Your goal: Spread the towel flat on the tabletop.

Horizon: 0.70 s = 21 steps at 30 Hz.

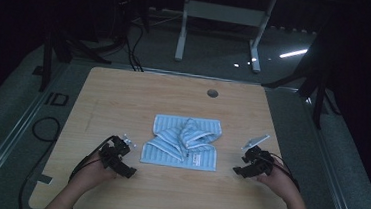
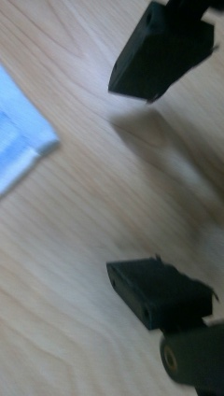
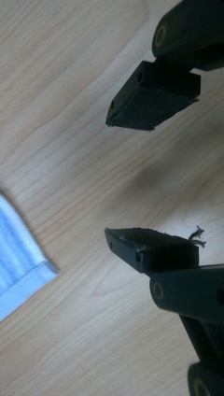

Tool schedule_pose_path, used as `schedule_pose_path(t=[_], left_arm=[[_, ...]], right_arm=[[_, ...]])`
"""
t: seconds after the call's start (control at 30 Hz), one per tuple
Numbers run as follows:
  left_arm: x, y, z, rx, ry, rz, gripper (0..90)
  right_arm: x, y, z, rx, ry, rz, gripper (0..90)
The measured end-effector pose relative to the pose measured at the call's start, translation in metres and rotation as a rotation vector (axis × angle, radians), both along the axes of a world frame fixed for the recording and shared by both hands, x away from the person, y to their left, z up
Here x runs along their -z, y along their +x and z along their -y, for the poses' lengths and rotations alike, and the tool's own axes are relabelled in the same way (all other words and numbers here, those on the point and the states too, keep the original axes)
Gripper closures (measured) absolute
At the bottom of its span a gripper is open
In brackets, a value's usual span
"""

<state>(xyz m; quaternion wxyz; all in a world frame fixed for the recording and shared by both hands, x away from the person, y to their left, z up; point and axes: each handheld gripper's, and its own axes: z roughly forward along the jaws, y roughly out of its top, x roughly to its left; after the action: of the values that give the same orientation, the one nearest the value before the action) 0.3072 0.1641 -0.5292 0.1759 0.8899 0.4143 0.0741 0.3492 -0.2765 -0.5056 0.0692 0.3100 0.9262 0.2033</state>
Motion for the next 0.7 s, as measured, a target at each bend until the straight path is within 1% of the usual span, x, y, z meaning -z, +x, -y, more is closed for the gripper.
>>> schedule_pose_path(t=[0.07, 0.1, 0.17, 0.23, 0.27, 0.3, 0.37, 0.4, 0.53, 0.67, 0.7], left_arm=[[-0.001, 0.002, 0.003, 0.009, -0.001, 0.000, 14.1], [-0.002, 0.005, 0.012, 0.023, 0.001, 0.000, 14.1], [-0.003, 0.007, 0.020, 0.042, 0.005, 0.004, 14.4], [-0.004, 0.009, 0.029, 0.058, -0.002, 0.010, 17.7], [-0.004, 0.009, 0.033, 0.070, -0.003, 0.014, 19.6], [-0.004, 0.010, 0.038, 0.082, 0.002, 0.019, 19.6], [-0.003, 0.011, 0.046, 0.105, 0.008, 0.020, 19.6], [-0.003, 0.012, 0.050, 0.113, 0.007, 0.018, 19.7], [-0.006, 0.017, 0.067, 0.146, 0.005, 0.026, 20.5], [-0.011, 0.022, 0.086, 0.185, -0.006, 0.038, 20.6], [-0.013, 0.024, 0.091, 0.193, -0.014, 0.034, 22.1]], right_arm=[[0.000, 0.001, -0.003, -0.009, 0.003, -0.001, 43.0], [-0.001, 0.002, -0.006, -0.013, -0.001, 0.007, 44.6], [-0.002, 0.004, -0.018, -0.040, -0.008, 0.010, 48.9], [-0.003, 0.006, -0.026, -0.060, -0.016, 0.008, 49.6], [-0.004, 0.006, -0.030, -0.069, -0.022, 0.015, 50.8], [-0.004, 0.007, -0.034, -0.075, -0.025, 0.011, 50.9], [-0.005, 0.009, -0.041, -0.090, -0.034, 0.015, 52.4], [-0.006, 0.010, -0.045, -0.097, -0.038, 0.010, 52.7], [-0.008, 0.015, -0.060, -0.132, -0.051, 0.019, 53.7], [-0.012, 0.023, -0.076, -0.153, -0.049, 0.034, 53.6], [-0.013, 0.025, -0.079, -0.157, -0.048, 0.032, 53.3]])
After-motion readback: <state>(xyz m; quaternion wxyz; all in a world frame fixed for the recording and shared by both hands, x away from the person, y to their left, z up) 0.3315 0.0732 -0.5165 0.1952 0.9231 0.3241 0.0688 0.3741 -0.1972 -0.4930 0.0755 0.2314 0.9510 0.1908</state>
